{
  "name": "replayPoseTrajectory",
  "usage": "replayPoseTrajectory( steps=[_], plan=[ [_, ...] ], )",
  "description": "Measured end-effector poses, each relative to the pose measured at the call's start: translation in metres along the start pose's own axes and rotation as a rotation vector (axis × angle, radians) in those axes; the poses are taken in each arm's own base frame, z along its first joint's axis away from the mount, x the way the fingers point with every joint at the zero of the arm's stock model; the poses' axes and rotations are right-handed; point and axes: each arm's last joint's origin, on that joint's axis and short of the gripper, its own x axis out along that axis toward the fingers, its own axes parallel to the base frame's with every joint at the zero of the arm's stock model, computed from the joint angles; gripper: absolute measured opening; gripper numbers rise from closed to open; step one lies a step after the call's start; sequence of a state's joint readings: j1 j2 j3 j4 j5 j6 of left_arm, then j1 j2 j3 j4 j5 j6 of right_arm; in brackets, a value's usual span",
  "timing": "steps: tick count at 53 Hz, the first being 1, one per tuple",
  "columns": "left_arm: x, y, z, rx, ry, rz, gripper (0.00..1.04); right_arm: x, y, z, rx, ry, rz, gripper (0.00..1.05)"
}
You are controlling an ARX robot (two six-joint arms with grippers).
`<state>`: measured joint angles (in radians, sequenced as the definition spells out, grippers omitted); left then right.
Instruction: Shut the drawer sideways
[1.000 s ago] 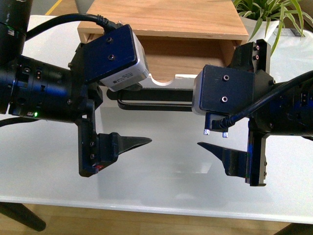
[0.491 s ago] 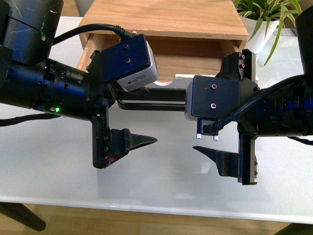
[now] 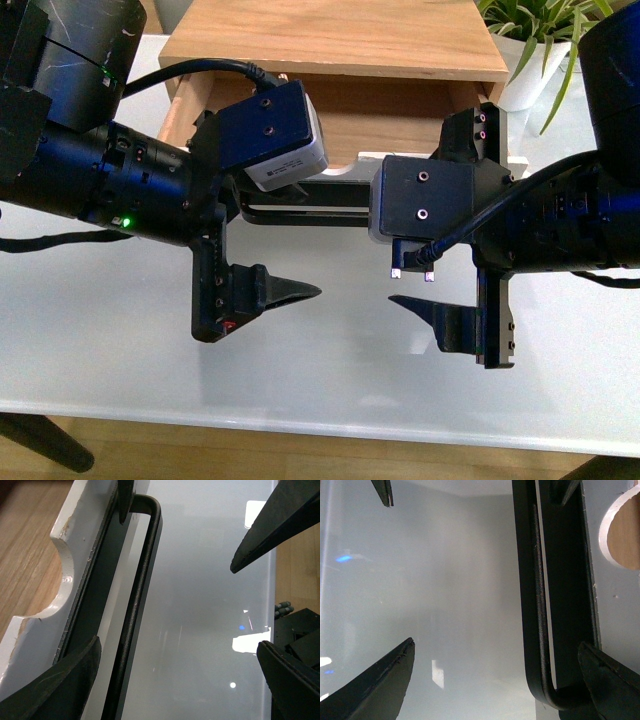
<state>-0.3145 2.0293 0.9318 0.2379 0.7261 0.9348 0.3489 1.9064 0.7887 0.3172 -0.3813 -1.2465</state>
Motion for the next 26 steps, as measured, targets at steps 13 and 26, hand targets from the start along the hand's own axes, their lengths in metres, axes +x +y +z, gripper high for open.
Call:
replayPoseTrajectory(
  steps=[13, 26],
  plan=[
    [0.003, 0.001, -0.003, 0.003, 0.02, -0.032, 0.96, 0.005, 0.001, -0.001, 0.002, 0.011, 0.014, 0.96],
    [0.007, 0.001, -0.007, 0.006, 0.04, -0.039, 0.96, 0.011, 0.0, -0.002, 0.003, 0.023, 0.019, 0.96]
  ],
)
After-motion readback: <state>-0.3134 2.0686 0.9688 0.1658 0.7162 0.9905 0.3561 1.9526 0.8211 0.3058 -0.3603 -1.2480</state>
